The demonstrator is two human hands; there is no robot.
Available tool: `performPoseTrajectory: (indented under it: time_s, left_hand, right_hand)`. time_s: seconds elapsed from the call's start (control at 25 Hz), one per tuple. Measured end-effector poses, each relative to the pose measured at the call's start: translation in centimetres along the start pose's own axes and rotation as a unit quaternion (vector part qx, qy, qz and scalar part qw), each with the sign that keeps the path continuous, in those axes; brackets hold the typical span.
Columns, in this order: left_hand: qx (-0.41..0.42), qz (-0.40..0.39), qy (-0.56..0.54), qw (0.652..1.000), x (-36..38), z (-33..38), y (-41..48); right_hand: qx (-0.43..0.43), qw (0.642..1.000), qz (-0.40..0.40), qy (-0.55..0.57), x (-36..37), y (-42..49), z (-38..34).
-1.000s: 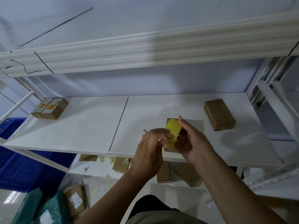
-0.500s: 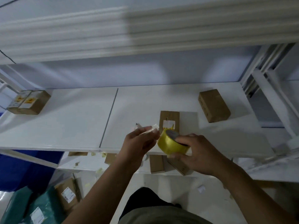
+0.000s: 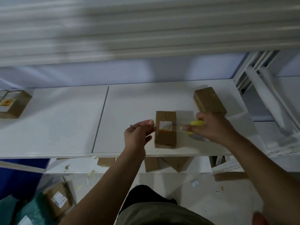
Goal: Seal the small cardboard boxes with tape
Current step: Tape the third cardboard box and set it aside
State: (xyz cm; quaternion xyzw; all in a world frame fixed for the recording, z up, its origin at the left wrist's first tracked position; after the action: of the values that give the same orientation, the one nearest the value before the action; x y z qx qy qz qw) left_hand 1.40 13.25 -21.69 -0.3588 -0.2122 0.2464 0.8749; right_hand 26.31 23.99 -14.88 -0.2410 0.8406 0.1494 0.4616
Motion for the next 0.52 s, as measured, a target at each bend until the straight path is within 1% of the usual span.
performPoseTrajectory:
  time_s: [0.04, 0.12, 0.16, 0.36, 0.52]
  left_hand:
    - [-0.009, 0.015, -0.016, 1.000, 0.1, 0.0, 1.2]
    - [-0.040, 0.053, -0.051, 0.997, 0.1, -0.1, 3.5]
    - [-0.049, 0.067, -0.056, 0.995, 0.0, -0.1, 4.5]
    - [-0.045, 0.114, -0.019, 0.992, -0.9, -0.8, 7.5]
    - [-0.042, 0.140, -0.009, 0.989, -1.1, -1.1, 8.5]
  right_hand:
    - [0.022, 0.999, -0.019, 0.033, 0.3, 1.4, 1.1]
    - [0.037, 0.991, -0.035, 0.121, 1.6, 3.5, 2.4]
    - [0.041, 0.990, -0.041, 0.130, 2.3, 4.1, 3.0]
    - [0.081, 0.991, -0.078, 0.066, 5.3, 5.1, 5.3]
    - [0.076, 0.994, -0.080, 0.025, 5.5, 5.7, 5.6]
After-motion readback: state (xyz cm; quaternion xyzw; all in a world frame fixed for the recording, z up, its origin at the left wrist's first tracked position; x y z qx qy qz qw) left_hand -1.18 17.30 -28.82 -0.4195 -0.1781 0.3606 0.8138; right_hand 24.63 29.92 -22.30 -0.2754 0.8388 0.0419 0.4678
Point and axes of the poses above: each hand's wrist, its own y-axis towards the middle knuckle, its own x-axis out of the palm, z = x × y, the point moved 10 cm from there along y, towards the middle knuckle, and after that the axes turned 14 degrees about -x, right-handed, at the moved point
